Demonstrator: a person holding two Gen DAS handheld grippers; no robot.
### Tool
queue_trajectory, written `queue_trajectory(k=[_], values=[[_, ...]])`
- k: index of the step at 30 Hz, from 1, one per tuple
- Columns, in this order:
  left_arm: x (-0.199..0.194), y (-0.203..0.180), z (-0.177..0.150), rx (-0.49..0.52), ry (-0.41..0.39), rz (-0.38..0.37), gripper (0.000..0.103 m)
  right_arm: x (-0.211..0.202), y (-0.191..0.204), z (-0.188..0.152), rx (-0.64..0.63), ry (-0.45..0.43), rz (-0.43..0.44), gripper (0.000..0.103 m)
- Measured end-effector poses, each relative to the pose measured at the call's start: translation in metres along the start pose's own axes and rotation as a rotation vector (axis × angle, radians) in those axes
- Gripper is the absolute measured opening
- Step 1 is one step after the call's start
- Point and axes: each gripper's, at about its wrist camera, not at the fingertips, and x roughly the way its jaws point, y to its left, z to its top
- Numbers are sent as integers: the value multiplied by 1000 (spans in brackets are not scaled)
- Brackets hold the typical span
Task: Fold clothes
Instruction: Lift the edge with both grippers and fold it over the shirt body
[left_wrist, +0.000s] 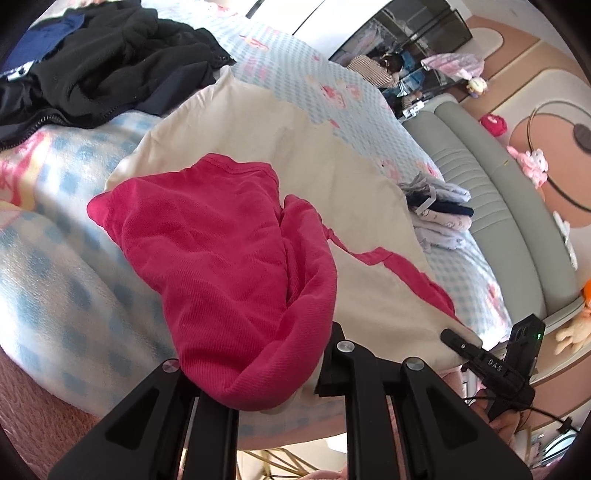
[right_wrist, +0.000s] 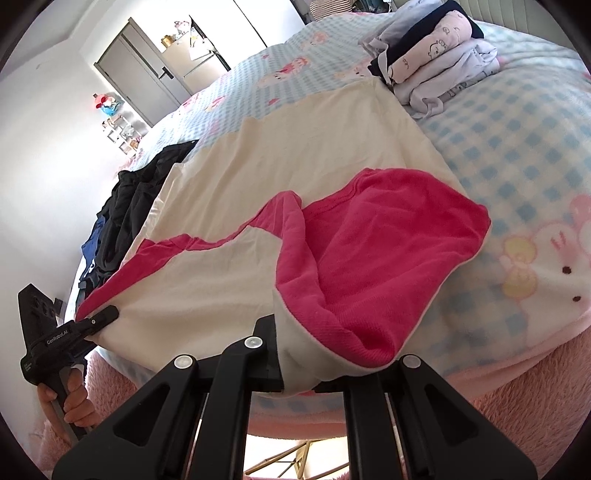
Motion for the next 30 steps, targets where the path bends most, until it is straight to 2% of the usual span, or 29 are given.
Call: queue_trajectory(k=[6,8,10,14,15,16,19,23,27,30], values=[[3,3,7,-12,40,-45,17,4,2,8,-20,51,25,8],[7,5,5,-6,66,-32,18,8,3,9,-30,79,30,13],[10,6,2,2,89,-19,17,12,4,4,-47,103,29,13],[11,0,-7,43,106,2,17,10,5,-1,-62,110,52,9],[13,1,-7,41,130,-7,18,9,4,1,-58,106,67,9],[17,2,-6,39,161,-8,24,8,4,3,-53,110,82,9],[25,6,-8,47,216,20,26,20,2,6,-72,178,73,11],[17,11,-13,33,187,24,26,27,3,-2,-100,208,45,13],[3,9,-14,27,157,10,24,12,2,6,-59,150,105,10],[-7,-1,2,44,130,-9,22,3,7,21,-68,131,144,10]])
